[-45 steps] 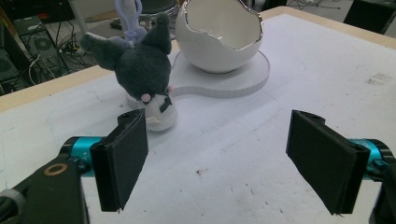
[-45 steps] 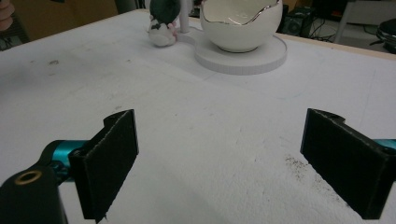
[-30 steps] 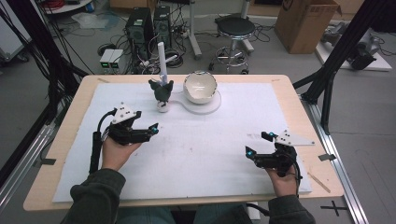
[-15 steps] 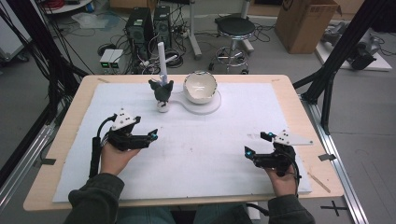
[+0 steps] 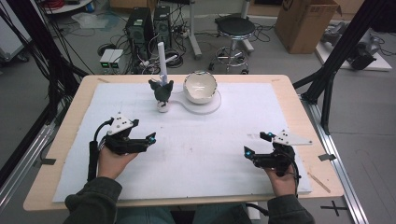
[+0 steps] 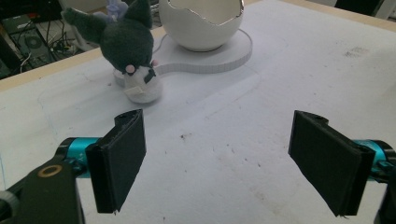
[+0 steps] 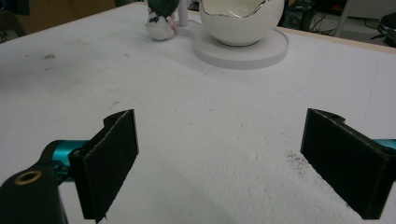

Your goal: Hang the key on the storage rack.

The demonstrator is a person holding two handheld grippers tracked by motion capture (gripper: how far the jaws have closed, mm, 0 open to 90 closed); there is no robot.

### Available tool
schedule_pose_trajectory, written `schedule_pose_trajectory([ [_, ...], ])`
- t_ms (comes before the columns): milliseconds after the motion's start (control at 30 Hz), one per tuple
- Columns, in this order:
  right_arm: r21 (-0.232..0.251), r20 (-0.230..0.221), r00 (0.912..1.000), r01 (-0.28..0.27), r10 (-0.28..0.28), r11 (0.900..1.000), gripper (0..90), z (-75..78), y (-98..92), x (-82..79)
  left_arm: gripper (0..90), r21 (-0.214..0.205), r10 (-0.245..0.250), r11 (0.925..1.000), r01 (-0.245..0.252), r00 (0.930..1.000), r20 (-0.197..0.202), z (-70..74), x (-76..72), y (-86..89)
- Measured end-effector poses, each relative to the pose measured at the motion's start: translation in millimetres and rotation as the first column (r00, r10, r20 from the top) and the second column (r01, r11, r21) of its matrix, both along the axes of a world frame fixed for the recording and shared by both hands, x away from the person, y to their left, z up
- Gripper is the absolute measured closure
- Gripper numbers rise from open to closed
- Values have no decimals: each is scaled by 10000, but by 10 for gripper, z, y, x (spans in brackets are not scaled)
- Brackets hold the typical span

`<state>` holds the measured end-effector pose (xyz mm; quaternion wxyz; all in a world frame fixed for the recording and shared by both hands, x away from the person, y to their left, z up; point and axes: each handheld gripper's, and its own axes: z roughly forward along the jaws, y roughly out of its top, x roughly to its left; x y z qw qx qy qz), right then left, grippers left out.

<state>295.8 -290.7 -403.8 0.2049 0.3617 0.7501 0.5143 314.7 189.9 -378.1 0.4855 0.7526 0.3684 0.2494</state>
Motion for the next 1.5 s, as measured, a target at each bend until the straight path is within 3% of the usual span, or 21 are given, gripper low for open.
schedule_pose_trajectory([
  [1500,-106,-107,9999,-64,63,9999,105,-14,25,8,189,149,35,9999,-33,9999,-97,-115,-323,258],
])
